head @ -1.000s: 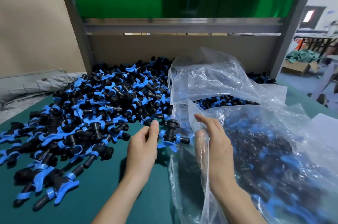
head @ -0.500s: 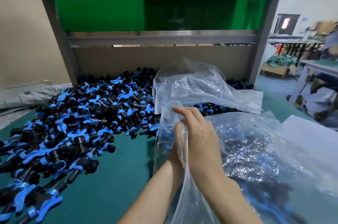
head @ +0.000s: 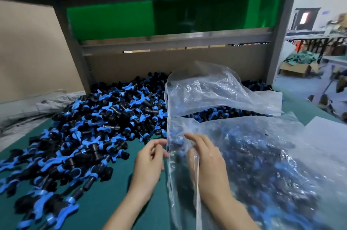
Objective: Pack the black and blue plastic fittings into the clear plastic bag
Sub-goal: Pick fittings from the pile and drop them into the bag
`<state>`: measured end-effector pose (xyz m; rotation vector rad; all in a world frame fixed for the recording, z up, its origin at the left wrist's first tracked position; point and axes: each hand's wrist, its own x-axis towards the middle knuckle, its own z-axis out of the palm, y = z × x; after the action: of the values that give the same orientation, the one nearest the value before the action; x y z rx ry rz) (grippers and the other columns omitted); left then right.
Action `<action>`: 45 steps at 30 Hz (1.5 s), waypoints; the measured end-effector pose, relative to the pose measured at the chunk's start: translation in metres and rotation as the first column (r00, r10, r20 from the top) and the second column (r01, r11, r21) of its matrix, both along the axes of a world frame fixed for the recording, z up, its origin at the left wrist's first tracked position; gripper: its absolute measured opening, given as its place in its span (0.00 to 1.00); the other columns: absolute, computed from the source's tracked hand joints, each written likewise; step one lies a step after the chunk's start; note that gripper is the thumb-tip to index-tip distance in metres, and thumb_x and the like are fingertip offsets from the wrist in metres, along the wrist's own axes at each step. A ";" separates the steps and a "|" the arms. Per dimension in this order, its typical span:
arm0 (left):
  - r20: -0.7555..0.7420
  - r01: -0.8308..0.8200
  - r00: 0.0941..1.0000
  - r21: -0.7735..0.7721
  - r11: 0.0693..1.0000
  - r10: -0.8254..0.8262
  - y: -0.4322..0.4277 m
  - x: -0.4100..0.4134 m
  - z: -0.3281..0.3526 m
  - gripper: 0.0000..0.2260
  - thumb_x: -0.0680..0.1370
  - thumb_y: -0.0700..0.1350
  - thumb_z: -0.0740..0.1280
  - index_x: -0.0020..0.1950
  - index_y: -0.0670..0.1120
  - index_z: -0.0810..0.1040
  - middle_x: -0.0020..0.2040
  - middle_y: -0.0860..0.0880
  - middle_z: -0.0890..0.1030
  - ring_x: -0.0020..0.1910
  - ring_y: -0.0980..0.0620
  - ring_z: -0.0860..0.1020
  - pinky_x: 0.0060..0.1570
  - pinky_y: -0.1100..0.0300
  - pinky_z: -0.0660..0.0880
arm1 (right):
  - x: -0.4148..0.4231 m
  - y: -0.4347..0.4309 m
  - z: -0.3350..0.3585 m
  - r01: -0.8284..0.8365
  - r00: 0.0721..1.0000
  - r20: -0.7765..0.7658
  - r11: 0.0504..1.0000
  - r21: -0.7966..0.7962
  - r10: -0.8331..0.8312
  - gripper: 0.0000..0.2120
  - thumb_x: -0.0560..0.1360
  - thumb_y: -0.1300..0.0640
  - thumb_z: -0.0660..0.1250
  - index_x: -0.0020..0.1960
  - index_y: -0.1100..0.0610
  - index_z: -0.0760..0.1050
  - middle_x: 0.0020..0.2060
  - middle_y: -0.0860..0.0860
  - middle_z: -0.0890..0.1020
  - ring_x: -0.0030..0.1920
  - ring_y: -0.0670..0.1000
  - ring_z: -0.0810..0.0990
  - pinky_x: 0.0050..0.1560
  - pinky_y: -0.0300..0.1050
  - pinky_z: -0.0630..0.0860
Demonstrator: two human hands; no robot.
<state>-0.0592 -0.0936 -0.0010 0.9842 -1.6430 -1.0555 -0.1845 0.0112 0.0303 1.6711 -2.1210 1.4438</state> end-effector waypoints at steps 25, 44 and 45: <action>0.661 -0.204 0.582 -0.446 0.872 0.474 -0.050 0.000 -0.004 0.07 0.84 0.51 0.56 0.59 0.50 0.68 0.51 0.49 0.74 0.35 0.50 0.73 0.32 0.56 0.66 | -0.009 -0.010 -0.030 0.029 0.995 0.088 0.976 0.214 -0.049 0.18 0.82 0.59 0.57 0.67 0.43 0.72 0.64 0.38 0.75 0.57 0.53 0.77 0.55 0.51 0.73; -0.099 0.131 0.986 -0.031 0.991 -0.133 0.000 0.004 -0.006 0.12 0.83 0.45 0.61 0.50 0.64 0.74 0.35 0.57 0.78 0.35 0.57 0.76 0.35 0.62 0.74 | -0.007 -0.009 -0.029 0.030 0.999 0.025 0.985 0.172 -0.035 0.17 0.81 0.59 0.57 0.67 0.45 0.72 0.59 0.38 0.75 0.52 0.50 0.78 0.51 0.51 0.75; -0.073 0.150 0.986 -0.041 0.988 -0.153 0.001 0.003 -0.007 0.12 0.83 0.45 0.61 0.50 0.64 0.74 0.35 0.57 0.79 0.36 0.57 0.77 0.36 0.60 0.74 | -0.007 -0.009 -0.029 0.032 0.999 0.016 0.985 0.169 -0.036 0.16 0.81 0.58 0.57 0.66 0.45 0.72 0.57 0.39 0.75 0.50 0.51 0.78 0.50 0.52 0.75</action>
<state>-0.0561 -0.0927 -0.0083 0.7963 -1.6889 -1.1465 -0.1919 0.0018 0.0015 1.6717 -2.3299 1.3086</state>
